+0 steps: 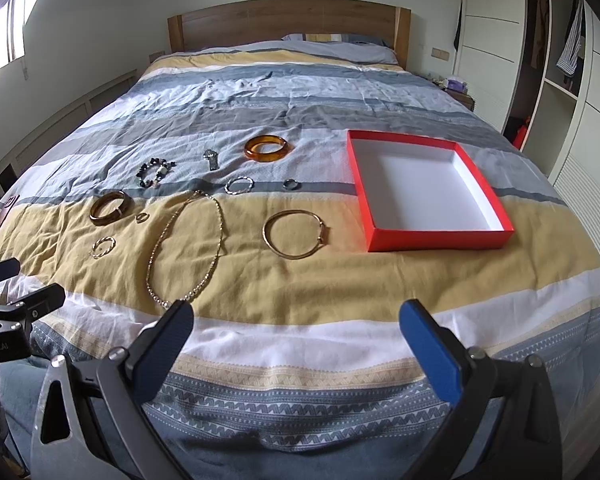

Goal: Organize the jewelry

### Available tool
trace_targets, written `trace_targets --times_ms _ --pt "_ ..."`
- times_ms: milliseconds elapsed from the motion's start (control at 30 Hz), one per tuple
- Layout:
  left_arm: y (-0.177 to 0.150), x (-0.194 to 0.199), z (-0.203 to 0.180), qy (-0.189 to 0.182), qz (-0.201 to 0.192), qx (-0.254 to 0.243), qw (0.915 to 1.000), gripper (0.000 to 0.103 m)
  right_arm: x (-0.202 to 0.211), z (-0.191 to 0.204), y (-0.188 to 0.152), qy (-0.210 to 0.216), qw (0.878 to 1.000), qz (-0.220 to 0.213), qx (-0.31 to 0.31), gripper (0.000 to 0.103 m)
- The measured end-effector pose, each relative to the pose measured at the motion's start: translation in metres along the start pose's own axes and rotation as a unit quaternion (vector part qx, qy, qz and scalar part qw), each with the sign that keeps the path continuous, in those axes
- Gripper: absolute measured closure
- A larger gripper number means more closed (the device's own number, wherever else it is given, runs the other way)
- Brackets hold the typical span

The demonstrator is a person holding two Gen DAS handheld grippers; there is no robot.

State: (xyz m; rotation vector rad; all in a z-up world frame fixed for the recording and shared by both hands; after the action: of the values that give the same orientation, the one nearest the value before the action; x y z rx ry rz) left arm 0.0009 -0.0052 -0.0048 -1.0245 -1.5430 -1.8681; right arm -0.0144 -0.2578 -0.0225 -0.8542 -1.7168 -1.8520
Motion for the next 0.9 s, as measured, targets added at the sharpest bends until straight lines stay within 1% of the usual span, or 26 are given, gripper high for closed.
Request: trace_targets --times_ms 233,333,467,733,900 --pt "-0.0008 0.0022 0.001 0.003 -0.001 0.0 1.0 0.001 0.0013 -0.0003 -0.0031 0.001 1.0 -0.002 -0.002 0.0" --pt "-0.0007 0.0025 0.0025 0.014 -0.001 0.001 0.9999 0.001 0.0022 -0.0006 -0.0054 0.001 1.0 -0.005 -0.004 0.0" --pt "-0.0009 0.0026 0.0046 0.021 0.0 0.003 0.9998 0.001 0.0013 -0.0025 -0.0075 0.01 1.0 -0.008 -0.012 0.0" --pt "-0.0013 0.0008 0.0029 0.021 0.005 -0.002 0.9998 0.001 -0.004 0.0044 -0.0058 0.034 0.999 -0.003 -0.005 0.0" --pt "-0.0011 -0.0017 0.0019 0.022 0.011 -0.003 0.9997 0.001 -0.0052 0.0073 -0.0063 0.042 0.999 0.001 -0.004 0.0"
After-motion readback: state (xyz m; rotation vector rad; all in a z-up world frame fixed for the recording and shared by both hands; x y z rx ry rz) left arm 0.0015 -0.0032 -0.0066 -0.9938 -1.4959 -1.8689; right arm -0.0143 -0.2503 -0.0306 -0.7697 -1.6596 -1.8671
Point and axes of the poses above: each gripper's, at about its wrist camera, not at the fingertips, and x roughly against the way its jaws point, z to its left, y to its top, the point moved 1 cm from there along -x, roughly the way its jaws point, and after that the axes turned 1 degree about y, right-handed, at the moved point
